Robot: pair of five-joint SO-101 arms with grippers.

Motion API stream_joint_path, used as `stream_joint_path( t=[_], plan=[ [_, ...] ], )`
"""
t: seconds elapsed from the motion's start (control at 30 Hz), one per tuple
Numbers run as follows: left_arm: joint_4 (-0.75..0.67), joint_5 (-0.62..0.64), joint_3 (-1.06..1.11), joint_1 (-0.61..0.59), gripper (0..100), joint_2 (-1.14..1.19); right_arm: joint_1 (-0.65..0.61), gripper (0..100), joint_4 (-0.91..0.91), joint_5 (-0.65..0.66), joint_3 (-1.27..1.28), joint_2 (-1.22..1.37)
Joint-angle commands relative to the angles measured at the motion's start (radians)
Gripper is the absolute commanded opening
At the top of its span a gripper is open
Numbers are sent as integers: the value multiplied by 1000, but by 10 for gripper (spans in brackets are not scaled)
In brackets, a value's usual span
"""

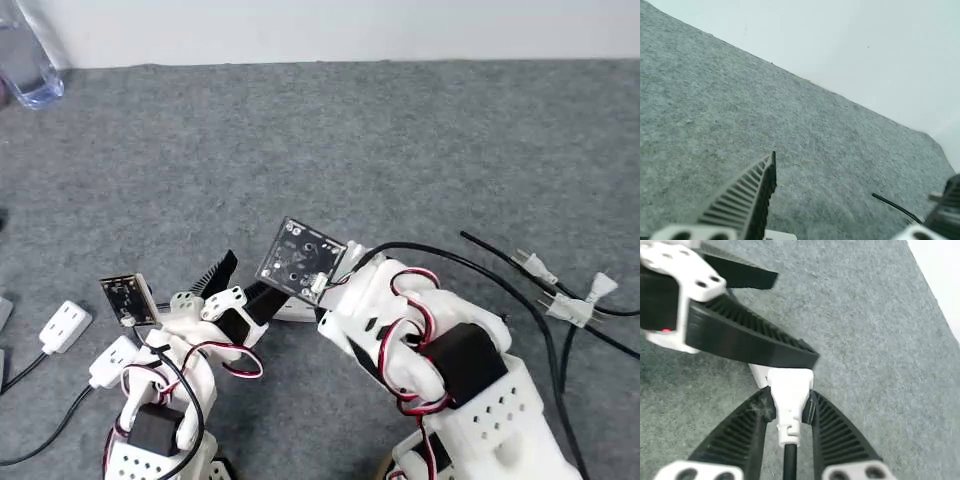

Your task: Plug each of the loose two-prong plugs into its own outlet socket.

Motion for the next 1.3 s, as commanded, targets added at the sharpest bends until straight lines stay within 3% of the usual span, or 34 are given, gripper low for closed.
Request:
stream_joint_path(
  t=[0.0,0.37,0.47,0.6,0.83,0.97,1.27],
  plan=[
    [5,2,-7,-3,476,-9,16,8,19,12,-71,-2],
    [5,2,-7,-9,476,-9,101,8,22,101,-114,180],
    [3,2,-7,-58,476,-11,111,8,71,147,-175,260],
    [28,-6,-7,-180,476,-11,108,8,160,196,-322,406],
    [232,-199,-7,-526,476,-11,96,8,320,304,-592,711],
    [331,-265,-7,-663,476,-11,90,8,371,376,-695,865],
    [354,-267,-7,-713,476,-11,81,8,344,463,-801,1158]
  ],
)
